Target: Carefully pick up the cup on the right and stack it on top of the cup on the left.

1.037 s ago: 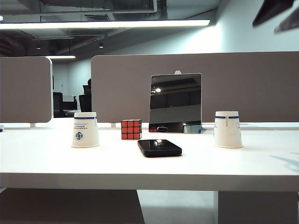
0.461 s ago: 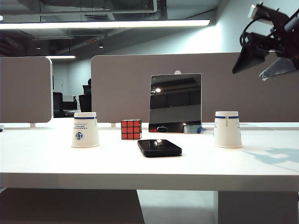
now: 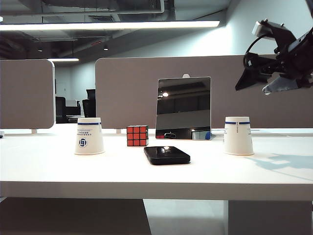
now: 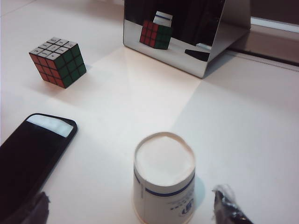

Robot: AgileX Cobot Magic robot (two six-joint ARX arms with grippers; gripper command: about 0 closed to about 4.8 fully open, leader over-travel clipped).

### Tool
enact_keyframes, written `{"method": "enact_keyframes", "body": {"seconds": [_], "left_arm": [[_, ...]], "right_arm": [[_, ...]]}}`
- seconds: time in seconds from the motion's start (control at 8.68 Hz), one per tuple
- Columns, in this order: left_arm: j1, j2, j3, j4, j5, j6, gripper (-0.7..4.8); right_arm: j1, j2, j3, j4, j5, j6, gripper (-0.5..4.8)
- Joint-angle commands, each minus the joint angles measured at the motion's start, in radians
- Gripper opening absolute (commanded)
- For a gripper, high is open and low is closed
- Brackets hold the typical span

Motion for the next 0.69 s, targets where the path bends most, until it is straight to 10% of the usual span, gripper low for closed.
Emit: {"method": "enact_keyframes", "body": {"seconds": [0.12, 0.69], "left_arm": [[0.0, 0.0, 0.002, 0.016, -0.003, -0.004, 0.61], [0.0, 0.0, 0.002, 0.016, -0.003, -0.004, 0.61]], "right_arm": [[0.005, 0.131, 0.0, 0.145, -0.021, -0.003, 4.79], [0.005, 0.283, 0.001, 0.394, -0.021, -0.002, 4.79]]}}
